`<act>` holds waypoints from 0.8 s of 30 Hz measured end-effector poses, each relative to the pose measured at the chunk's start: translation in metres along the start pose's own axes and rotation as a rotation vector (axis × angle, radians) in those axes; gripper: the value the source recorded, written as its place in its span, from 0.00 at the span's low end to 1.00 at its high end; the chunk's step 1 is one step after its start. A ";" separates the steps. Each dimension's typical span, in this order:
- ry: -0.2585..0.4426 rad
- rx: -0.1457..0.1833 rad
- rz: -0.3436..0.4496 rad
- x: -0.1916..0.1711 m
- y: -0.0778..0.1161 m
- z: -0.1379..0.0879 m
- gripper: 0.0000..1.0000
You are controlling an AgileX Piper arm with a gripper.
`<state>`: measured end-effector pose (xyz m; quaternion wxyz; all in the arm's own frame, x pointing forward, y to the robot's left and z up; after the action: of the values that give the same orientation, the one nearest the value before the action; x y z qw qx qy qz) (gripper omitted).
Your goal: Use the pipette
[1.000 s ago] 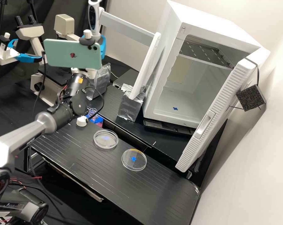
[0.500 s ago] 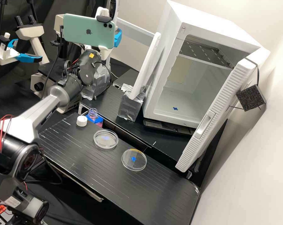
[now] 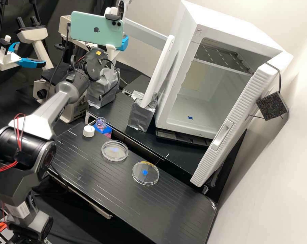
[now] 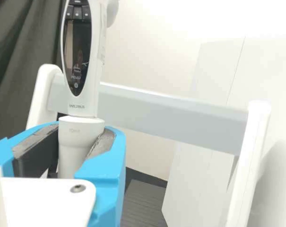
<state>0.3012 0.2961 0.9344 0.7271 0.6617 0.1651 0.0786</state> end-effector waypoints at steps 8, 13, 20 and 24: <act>-0.046 0.016 -0.011 0.005 -0.002 0.008 0.00; -0.078 0.039 -0.006 0.008 -0.001 0.017 0.00; -0.179 0.126 -0.107 0.012 0.009 0.028 0.00; -0.084 0.134 -0.195 0.019 0.005 0.025 0.00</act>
<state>0.3283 0.2798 0.9382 0.6919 0.6921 0.2030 -0.0316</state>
